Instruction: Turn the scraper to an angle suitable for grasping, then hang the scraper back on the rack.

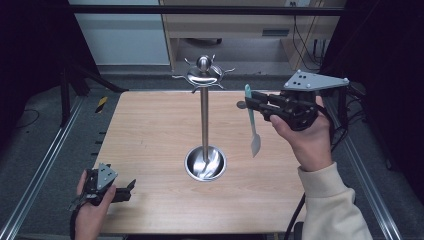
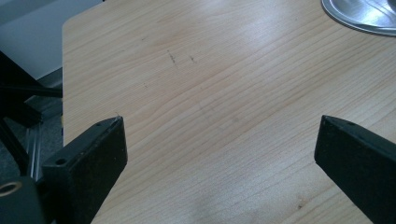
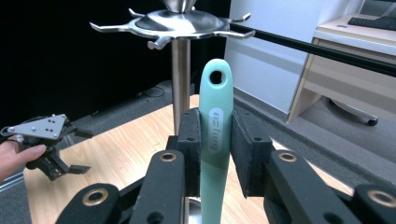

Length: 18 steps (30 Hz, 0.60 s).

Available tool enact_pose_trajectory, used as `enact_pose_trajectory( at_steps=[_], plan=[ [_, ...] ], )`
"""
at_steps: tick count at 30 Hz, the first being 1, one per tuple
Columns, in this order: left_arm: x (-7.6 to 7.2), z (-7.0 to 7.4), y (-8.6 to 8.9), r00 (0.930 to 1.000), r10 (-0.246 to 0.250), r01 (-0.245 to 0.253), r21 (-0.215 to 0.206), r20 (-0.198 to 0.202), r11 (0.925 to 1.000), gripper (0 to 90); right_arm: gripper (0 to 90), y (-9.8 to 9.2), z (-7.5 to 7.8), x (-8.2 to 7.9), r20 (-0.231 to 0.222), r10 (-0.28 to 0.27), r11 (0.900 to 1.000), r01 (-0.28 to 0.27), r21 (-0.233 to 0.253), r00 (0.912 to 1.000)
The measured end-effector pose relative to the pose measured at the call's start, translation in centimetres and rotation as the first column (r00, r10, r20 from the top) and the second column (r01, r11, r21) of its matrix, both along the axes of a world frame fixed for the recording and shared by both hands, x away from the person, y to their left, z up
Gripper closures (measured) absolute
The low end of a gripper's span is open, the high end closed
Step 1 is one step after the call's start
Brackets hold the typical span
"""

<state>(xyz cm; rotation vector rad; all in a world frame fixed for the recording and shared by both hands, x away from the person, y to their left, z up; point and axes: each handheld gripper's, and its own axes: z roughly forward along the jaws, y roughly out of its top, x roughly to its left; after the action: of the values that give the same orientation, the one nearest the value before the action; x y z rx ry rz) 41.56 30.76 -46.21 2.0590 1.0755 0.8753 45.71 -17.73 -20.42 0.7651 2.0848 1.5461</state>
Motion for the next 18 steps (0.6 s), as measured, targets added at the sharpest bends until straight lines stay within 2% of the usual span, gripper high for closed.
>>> enact_pose_trajectory(
  at_steps=[18],
  plan=[
    [0.0,0.0,0.0,1.0000,0.004,-0.004,0.000,0.002,1.0000,2.2,74.4,1.1,0.1,-0.6,0.013,0.032,0.999,-0.032,0.004,0.9994]
  ],
)
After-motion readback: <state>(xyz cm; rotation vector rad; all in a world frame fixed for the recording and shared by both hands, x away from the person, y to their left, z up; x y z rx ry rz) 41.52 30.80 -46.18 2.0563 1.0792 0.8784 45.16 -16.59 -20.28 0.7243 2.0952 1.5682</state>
